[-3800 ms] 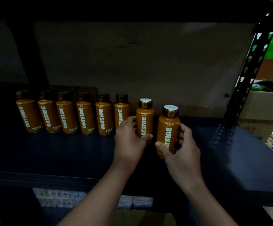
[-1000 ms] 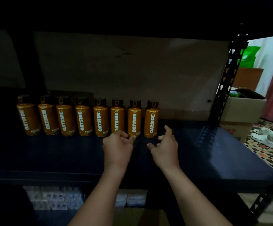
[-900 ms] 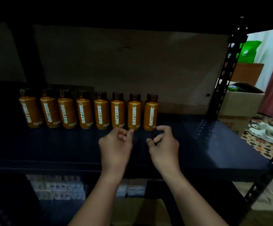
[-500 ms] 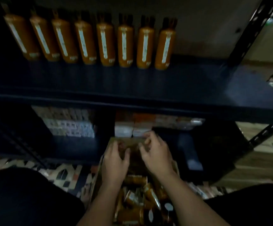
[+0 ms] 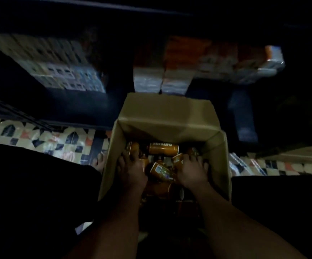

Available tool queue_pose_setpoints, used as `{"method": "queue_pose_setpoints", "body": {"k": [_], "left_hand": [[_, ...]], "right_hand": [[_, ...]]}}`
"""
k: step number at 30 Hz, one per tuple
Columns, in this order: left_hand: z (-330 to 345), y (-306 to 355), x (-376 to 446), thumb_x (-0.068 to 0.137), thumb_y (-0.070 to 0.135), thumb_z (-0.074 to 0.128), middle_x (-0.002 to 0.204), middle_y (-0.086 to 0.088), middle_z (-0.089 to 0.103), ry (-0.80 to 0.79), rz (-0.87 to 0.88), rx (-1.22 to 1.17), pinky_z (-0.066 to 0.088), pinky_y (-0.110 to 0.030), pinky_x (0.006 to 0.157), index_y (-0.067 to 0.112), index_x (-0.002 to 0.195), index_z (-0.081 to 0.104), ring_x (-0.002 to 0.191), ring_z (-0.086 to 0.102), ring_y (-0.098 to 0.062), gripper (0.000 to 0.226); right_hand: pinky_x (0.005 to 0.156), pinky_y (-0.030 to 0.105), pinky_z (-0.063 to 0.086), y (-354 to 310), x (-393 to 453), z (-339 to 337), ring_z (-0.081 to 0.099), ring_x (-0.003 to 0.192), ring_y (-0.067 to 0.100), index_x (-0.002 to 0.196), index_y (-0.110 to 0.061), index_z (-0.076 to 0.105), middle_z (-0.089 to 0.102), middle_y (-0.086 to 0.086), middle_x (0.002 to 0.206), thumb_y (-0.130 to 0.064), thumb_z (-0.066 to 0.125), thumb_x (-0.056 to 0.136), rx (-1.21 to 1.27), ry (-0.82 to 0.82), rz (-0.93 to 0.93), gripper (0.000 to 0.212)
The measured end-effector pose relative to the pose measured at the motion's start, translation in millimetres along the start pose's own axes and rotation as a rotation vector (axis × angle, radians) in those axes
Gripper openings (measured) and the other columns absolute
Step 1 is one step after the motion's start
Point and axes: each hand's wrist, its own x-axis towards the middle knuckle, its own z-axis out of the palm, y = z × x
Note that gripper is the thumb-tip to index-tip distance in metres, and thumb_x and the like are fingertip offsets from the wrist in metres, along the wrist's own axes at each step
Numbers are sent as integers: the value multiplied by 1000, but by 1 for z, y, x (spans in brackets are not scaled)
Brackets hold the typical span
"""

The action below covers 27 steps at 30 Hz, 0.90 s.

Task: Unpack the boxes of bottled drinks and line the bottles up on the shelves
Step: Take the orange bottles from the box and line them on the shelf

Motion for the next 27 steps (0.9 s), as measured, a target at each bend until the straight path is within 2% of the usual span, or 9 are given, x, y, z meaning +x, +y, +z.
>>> {"method": "queue_pose_setpoints", "body": {"k": [2,4,6,9,12,16,19,23,27], "left_hand": [[2,-1,3,78,34,81,161,-17,22,40,8,15,28,-46,115,29,158,16,144,24,-38,103],[8,0,3,85,29,75,164,-15,18,61,-2,-15,27,-47,116,28,159,18,147,21,-37,94],[15,2,1,90,23,70,167,-14,14,99,-35,-100,26,-49,119,26,160,23,152,15,-37,84],[20,4,4,90,15,71,165,-16,23,156,-65,-209,31,-49,117,18,153,39,150,24,-39,70],[18,4,7,87,17,76,162,-16,29,138,-77,-195,39,-50,112,17,149,43,145,33,-40,71],[10,5,9,86,24,79,151,-15,41,145,-108,-217,51,-51,94,15,143,48,126,53,-42,65],[1,2,3,86,23,79,147,-15,47,145,-132,-268,48,-51,99,13,144,50,127,52,-40,66],[-17,2,-7,88,13,73,139,-17,56,168,-164,-391,43,-49,106,11,139,54,129,52,-39,54],[-41,2,-9,88,9,72,125,-14,65,203,-200,-455,49,-46,100,16,126,62,119,60,-35,40]], "right_hand": [[113,53,18,0,4,5,22,144,35,145,-24,42,36,9,156,-57,49,95,0,31,-26,60],[112,52,17,0,6,10,30,142,31,141,-26,49,44,8,150,-77,39,90,0,7,-49,73],[113,51,15,-2,5,11,45,134,25,137,-29,51,55,4,140,-92,36,78,-43,-157,-96,88],[116,53,10,-8,10,11,54,127,24,136,-28,48,61,4,133,-95,39,73,-103,-337,-126,93],[116,55,12,-9,15,11,50,131,28,139,-24,47,57,8,139,-89,47,76,-54,-382,-152,91],[118,56,11,-6,10,7,45,137,28,147,-23,42,52,8,145,-79,53,84,22,-351,-158,85],[116,54,25,-5,1,3,51,129,29,143,-30,44,58,6,138,-62,61,90,61,-248,-161,65],[97,42,47,-11,-15,-16,59,111,23,119,-31,58,65,-1,117,-52,82,75,104,-92,-177,56],[91,37,56,-15,-32,-34,60,111,19,121,-28,62,63,-1,121,-25,95,62,336,16,-159,68]]}}
